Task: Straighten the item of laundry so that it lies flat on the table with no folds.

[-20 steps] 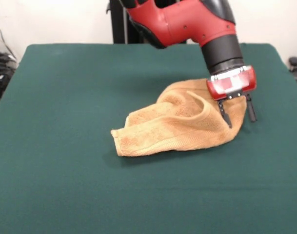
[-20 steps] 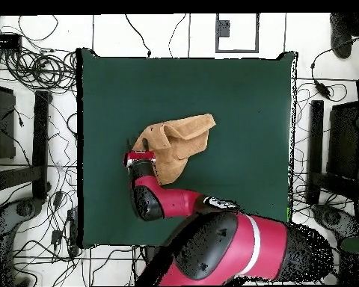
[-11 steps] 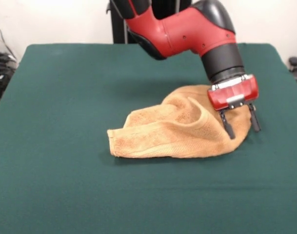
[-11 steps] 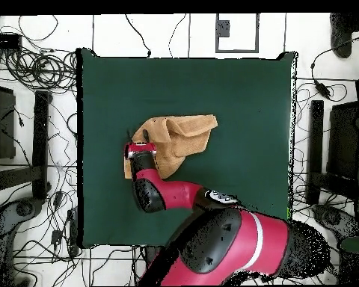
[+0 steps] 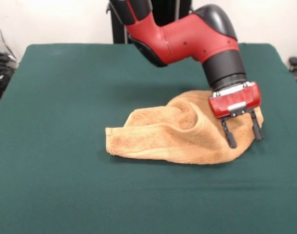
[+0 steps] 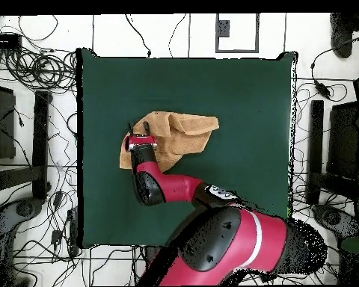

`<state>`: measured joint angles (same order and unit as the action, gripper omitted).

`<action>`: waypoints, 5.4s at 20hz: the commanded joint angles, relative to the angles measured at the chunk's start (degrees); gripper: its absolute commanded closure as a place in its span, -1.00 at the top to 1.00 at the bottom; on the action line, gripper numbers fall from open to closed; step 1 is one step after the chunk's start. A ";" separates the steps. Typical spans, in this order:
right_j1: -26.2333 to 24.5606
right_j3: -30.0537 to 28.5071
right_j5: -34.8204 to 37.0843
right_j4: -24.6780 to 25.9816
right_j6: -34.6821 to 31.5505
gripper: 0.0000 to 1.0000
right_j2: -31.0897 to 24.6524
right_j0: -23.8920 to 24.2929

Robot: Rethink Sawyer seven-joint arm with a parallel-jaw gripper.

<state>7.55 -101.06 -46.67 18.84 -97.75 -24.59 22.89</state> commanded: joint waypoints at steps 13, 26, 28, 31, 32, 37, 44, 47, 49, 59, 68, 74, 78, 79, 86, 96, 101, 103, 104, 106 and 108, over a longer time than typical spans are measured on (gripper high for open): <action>10.84 -0.37 19.34 -15.29 -9.07 1.00 1.92 -4.12; 14.02 -2.72 29.16 -11.36 -9.73 1.00 -0.13 -0.89; 14.07 -2.85 30.38 -10.74 -9.45 1.00 -0.57 -0.33; 15.98 -5.30 35.10 -10.51 -8.98 1.00 -2.10 1.49; 17.79 -7.23 37.74 -10.67 -8.70 1.00 -2.81 2.47; 22.04 -12.66 45.71 -10.40 -7.42 1.00 -5.90 6.60; 19.40 -13.94 48.09 -8.18 -5.93 1.00 -8.71 10.70; 18.34 -14.04 47.71 -7.15 -5.85 1.00 -8.85 11.35; 17.92 -14.19 47.45 -6.55 -5.94 1.00 -8.84 11.61; 20.16 -14.83 31.85 -0.07 -8.22 1.00 -3.64 8.34; 18.85 -13.94 18.04 -1.21 -11.43 1.00 3.71 2.22; 18.26 -10.95 13.30 -2.79 -9.62 1.00 6.63 -1.00; 17.50 -7.19 19.01 -0.75 -8.49 1.00 3.79 0.44; 17.10 -6.91 20.91 -0.18 -8.67 1.00 2.59 1.34; 14.69 -4.66 27.79 4.39 -7.27 1.00 -2.91 5.65; 12.84 -1.40 33.74 10.00 -4.86 1.00 -5.40 9.18; 13.72 -1.26 26.43 9.37 -7.61 1.00 -1.39 6.11; 13.76 -1.56 23.30 8.12 -8.59 1.00 0.46 4.84; 13.76 -1.73 21.62 7.62 -8.89 1.00 1.23 4.33; 13.82 -2.07 18.15 6.44 -9.41 1.00 2.92 3.23; 14.00 -2.10 15.68 5.55 -9.39 1.00 4.44 2.20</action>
<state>24.27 -106.54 -24.98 27.14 -97.75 -21.32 29.04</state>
